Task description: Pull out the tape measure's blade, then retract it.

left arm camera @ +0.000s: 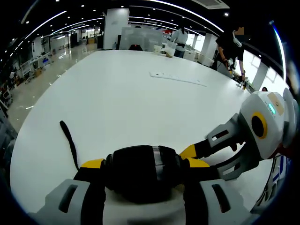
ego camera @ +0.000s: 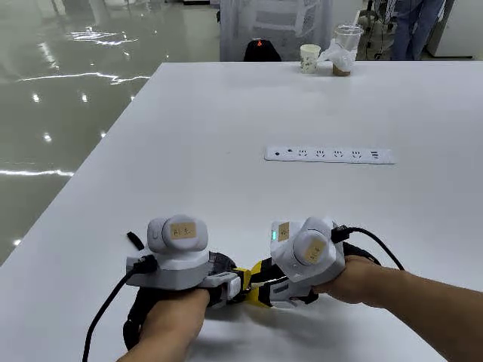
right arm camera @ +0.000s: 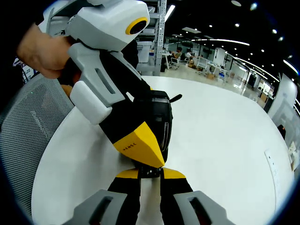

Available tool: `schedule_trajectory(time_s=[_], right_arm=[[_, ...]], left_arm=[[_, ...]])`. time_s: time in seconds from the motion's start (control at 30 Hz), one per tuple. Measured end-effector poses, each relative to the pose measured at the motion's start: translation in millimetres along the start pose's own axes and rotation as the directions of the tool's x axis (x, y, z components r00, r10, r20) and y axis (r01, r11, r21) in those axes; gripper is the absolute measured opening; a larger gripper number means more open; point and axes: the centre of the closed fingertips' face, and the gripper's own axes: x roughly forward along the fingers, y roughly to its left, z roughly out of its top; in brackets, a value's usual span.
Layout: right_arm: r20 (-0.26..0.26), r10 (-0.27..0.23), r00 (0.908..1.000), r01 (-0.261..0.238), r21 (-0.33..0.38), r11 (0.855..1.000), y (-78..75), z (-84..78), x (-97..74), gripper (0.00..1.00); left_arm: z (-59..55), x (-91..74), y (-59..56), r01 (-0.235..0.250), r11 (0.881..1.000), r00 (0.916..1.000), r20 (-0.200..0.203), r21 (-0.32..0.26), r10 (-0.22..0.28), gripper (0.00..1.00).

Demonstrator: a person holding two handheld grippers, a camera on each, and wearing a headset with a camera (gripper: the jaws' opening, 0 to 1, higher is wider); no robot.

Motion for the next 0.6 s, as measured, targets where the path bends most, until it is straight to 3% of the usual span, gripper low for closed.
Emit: schedule_trajectory(time_s=[0.6], right_arm=[[-0.005, -0.033, 0.9994, 0.033, 0.005, 0.999, -2.7, 0.6, -9.1, 0.16]], left_arm=[[2.6, -5.0, -0.5, 0.009, 1.0, 1.0, -0.002, 0.011, -0.009, 0.66]])
